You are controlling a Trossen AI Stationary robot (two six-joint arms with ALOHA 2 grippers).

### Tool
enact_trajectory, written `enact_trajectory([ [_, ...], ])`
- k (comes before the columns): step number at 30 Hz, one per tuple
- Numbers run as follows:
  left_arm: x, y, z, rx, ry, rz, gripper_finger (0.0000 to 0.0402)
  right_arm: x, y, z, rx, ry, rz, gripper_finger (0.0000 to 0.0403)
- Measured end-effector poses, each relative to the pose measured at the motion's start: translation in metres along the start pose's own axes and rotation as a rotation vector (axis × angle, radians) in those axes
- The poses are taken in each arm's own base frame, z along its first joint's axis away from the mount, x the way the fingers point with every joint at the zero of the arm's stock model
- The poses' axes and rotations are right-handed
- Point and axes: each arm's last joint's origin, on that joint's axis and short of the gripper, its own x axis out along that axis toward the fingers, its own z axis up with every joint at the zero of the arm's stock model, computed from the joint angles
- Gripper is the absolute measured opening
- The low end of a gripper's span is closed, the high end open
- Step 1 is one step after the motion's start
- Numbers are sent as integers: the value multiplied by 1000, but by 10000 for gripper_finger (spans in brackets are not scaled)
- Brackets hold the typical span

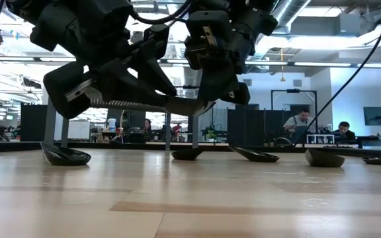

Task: Pick & Place Mini shaped plates
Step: Stack the black leaf-shaped plate on top of the black leaf-shaped plate on the shelf

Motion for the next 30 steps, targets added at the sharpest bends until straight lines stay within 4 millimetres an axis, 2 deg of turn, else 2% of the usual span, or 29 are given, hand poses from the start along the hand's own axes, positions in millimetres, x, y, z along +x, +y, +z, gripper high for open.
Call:
enact_trajectory([
  [8, 0, 0, 0, 0, 0, 0, 70, 0, 1, 1, -45, -8, 7, 5],
  [17, 0, -1, 1, -4, -8, -10, 9, 0, 3, 6, -144, -67, 6, 5],
  [24, 0, -1, 2, -5, -42, -35, 12, 2, 3, 5, -181, -64, 3, 8],
  [30, 0, -1, 2, -5, -44, -36, 10, 2, 4, 7, -187, -87, 12, 54],
])
